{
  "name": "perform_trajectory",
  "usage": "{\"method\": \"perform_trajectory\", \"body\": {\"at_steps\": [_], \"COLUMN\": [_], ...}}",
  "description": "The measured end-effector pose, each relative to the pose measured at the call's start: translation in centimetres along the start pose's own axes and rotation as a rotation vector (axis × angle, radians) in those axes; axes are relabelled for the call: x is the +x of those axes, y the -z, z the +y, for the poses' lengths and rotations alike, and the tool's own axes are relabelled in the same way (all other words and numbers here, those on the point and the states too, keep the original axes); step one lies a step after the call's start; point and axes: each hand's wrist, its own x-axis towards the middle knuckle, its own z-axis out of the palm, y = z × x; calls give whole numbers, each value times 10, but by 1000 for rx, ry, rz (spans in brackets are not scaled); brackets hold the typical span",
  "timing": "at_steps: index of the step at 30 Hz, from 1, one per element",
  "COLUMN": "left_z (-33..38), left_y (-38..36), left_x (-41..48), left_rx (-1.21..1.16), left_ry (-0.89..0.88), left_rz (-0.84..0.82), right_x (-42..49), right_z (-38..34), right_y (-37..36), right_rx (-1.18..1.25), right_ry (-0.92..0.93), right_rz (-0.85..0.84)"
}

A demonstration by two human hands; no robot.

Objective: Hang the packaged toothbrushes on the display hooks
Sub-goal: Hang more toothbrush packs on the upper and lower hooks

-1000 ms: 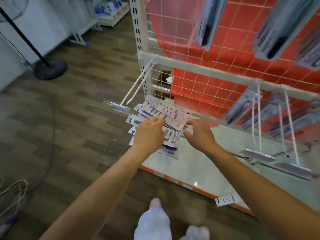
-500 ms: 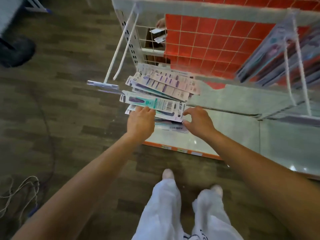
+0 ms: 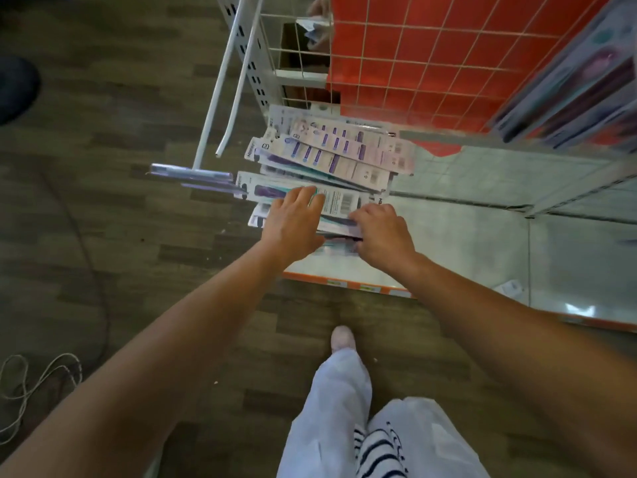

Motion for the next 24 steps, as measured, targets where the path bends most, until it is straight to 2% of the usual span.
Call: {"method": "perform_trajectory", "body": {"at_steps": [6,13,19,24], "left_z": [-6,-8,-11,-13], "left_y": [6,7,1,-2], "left_x": [16,25,18,11], "left_rx": [-57,-23,-19,-28], "left_ry": [-71,-92,-33,14], "left_rz": [-115,-103,-83,31], "right_x": [4,2,-3,-5], "right_z": [1,3,9,14], "right_y": [7,3,4,4], "right_rx": [-148,69,217,287], "right_ry": [38,55,4,-37], "right_rz": [-8,79,162,248]}}
